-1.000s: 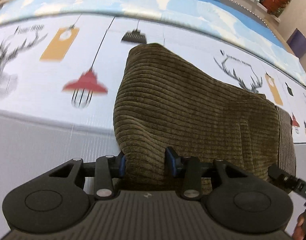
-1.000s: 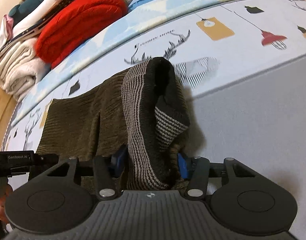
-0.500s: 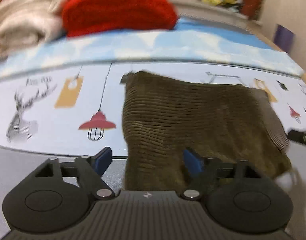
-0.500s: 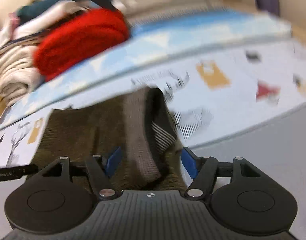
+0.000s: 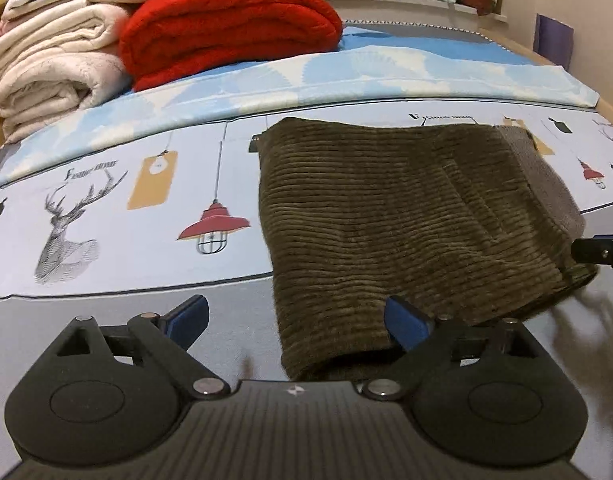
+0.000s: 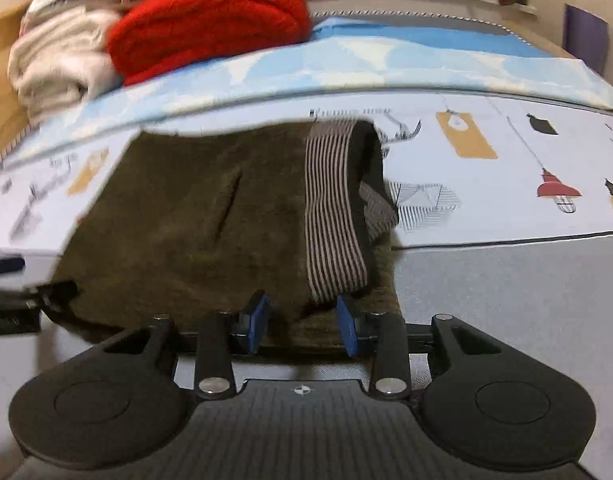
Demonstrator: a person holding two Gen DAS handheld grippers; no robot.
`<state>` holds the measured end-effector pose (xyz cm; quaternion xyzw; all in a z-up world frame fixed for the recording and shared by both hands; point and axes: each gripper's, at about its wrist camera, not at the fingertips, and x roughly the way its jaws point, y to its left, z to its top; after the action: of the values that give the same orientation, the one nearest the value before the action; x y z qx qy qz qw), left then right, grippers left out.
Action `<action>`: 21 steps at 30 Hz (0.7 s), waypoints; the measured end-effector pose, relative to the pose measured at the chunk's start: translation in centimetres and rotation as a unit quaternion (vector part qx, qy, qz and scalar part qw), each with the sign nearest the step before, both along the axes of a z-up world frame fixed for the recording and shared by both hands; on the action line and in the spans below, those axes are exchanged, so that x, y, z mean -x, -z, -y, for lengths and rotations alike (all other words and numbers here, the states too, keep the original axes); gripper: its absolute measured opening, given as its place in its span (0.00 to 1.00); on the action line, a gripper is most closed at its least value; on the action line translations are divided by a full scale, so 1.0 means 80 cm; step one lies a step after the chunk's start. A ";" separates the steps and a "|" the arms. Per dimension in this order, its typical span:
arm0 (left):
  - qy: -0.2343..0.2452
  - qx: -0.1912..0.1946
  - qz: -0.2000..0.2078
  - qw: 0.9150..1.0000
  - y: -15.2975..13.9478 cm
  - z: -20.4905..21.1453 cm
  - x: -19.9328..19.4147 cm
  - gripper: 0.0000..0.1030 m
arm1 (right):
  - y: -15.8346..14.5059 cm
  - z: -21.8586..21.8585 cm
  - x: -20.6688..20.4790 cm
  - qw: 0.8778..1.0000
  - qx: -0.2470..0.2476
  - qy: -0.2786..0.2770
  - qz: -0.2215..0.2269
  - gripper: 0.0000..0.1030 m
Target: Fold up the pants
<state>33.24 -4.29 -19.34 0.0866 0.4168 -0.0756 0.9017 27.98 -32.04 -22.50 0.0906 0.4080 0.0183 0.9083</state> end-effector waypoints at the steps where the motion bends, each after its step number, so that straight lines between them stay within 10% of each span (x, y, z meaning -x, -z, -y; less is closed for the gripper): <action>1: 0.001 0.011 -0.003 1.000 -0.013 -0.004 0.008 0.95 | -0.006 -0.002 0.010 1.000 -0.005 0.003 0.003 0.40; 9: -0.040 0.066 -0.027 0.997 -0.106 -0.020 0.111 1.00 | -0.087 -0.031 0.129 0.998 0.021 -0.011 0.062 0.83; 21: -0.033 0.056 0.000 0.998 -0.165 -0.025 0.250 1.00 | -0.133 -0.042 0.276 0.992 0.048 0.014 0.113 0.90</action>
<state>13.24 -2.28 -6.17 0.0220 0.4145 -0.0691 0.9071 5.92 -28.67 -11.83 0.0499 0.3022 -0.0036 0.9519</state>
